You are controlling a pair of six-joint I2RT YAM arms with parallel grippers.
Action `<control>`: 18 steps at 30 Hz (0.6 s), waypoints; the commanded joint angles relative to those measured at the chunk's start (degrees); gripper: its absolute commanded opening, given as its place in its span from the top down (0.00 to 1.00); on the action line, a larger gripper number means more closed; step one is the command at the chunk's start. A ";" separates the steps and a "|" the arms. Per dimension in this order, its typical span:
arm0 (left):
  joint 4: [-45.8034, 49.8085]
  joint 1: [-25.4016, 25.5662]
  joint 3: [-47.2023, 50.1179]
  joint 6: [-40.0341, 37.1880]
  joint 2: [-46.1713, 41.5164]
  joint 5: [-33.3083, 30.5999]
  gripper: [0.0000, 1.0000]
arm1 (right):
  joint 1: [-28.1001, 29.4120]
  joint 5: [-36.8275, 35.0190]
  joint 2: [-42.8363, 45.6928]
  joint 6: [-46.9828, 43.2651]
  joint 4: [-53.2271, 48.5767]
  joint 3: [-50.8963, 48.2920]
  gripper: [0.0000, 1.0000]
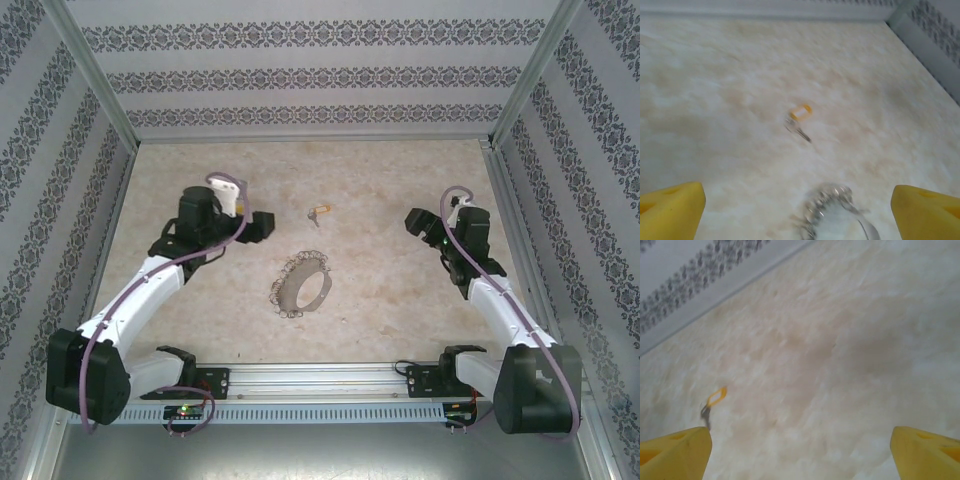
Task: Put the keys on the keyring
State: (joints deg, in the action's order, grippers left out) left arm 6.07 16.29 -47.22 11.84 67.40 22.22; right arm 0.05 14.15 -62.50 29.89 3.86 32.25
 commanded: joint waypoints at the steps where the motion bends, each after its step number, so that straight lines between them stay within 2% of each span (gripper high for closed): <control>1: 6.75 6.07 -0.03 0.33 1.08 -0.69 0.06 | 2.04 4.44 0.12 0.39 -6.88 2.71 0.09; 7: 6.07 14.31 0.71 -2.75 6.56 -0.68 0.18 | 5.63 5.68 -1.05 1.37 -7.74 1.38 0.11; 16: 4.69 18.75 -5.65 -7.56 22.56 5.90 0.48 | 9.68 3.41 -4.53 2.64 -7.58 1.14 0.12; 18: 4.72 19.51 -7.27 -8.93 25.24 5.82 0.51 | 10.02 3.51 -4.97 2.86 -7.60 1.26 0.13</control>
State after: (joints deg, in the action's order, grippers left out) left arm 10.11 34.39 -51.37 6.52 90.83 25.98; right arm 9.30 18.06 -66.81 31.70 -3.09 33.26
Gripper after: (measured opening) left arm 0.496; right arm 0.874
